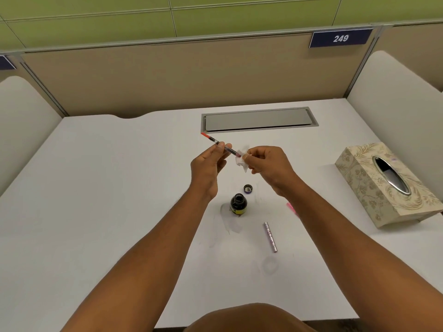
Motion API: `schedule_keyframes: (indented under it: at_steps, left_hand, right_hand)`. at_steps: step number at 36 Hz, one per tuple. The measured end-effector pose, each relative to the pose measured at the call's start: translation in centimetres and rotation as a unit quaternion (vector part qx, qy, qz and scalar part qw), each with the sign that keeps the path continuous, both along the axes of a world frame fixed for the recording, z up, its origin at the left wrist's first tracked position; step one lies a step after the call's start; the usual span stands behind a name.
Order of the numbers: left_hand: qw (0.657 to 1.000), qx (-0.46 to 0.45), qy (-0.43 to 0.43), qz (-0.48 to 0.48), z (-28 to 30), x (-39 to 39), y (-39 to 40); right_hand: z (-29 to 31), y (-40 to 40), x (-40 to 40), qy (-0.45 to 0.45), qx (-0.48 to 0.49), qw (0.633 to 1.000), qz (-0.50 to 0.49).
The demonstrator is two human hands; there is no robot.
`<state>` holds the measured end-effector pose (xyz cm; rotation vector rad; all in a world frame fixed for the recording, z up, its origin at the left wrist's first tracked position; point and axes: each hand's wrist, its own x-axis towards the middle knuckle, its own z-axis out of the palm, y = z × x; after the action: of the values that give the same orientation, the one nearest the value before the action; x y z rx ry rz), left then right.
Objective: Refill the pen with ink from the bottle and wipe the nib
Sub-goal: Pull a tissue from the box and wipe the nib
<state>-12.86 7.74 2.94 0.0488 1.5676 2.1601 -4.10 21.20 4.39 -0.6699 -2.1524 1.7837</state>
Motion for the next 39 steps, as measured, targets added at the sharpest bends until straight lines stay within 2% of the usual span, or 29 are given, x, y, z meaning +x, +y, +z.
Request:
schedule_keyframes:
  at_steps: [2,5,13,24,30,34,39]
  left_hand:
    - [1.000,0.014,-0.015,0.021,0.2,-0.4,-0.3]
    - [1.000,0.017,-0.010,0.023,0.5,-1.0,-0.9]
    - [1.000,0.003,-0.002,-0.018,0.5,-0.4,-0.4]
    - [0.997,0.006,0.037,-0.062,0.2,0.4,-0.4]
    - [0.997,0.011,0.038,-0.068,0.3,1.0,-0.4]
    - [0.998,0.005,0.026,-0.054,0.2,1.2,-0.3]
    - [0.999,0.026,-0.028,-0.028,0.4,1.7,0.2]
  right_hand:
    - [-0.3,0.0,0.3,0.003,0.057,0.998,-0.008]
    - [-0.4,0.5,0.6,0.009,0.053,0.998,-0.013]
    - [0.3,1.4,0.3,0.026,-0.114,0.993,0.007]
    - [1.0,0.8,0.9,-0.052,-0.238,0.964,0.103]
    - [0.8,0.6,1.2,-0.040,-0.299,0.951,0.072]
    - [0.2,0.2,1.1,-0.029,-0.245,0.969,0.029]
    - [0.1,-0.7,1.3,0.036,-0.047,0.998,-0.021]
